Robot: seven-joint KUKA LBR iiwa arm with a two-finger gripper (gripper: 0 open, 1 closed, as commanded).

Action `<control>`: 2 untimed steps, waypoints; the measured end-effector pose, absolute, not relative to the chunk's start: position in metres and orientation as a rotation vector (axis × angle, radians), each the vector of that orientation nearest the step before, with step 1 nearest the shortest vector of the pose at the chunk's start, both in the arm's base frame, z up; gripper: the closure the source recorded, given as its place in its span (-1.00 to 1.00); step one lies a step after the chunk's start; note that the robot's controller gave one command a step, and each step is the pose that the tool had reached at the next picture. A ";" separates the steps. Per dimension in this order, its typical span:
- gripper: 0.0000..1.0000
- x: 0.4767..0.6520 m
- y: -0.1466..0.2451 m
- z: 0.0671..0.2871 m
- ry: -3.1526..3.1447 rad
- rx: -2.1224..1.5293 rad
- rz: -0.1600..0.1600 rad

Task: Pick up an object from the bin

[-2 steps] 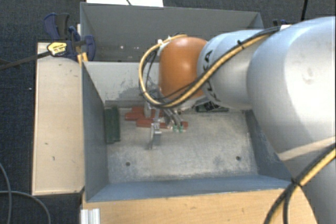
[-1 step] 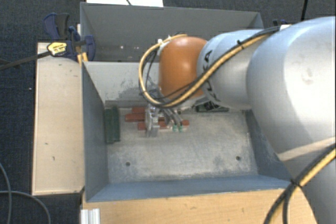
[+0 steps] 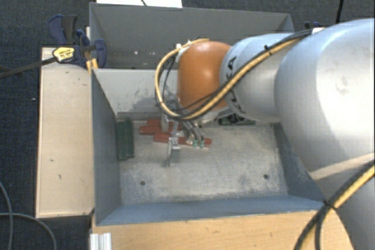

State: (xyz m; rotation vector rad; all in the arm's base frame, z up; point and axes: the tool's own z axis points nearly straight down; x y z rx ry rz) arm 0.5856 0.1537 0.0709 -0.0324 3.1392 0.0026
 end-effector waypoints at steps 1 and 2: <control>1.00 0.585 0.154 0.071 3.140 -0.028 0.002; 1.00 0.585 0.154 0.071 3.140 -0.026 0.003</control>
Offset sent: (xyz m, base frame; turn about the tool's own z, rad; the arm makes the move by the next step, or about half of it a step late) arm 0.0000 0.0000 0.0000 0.0000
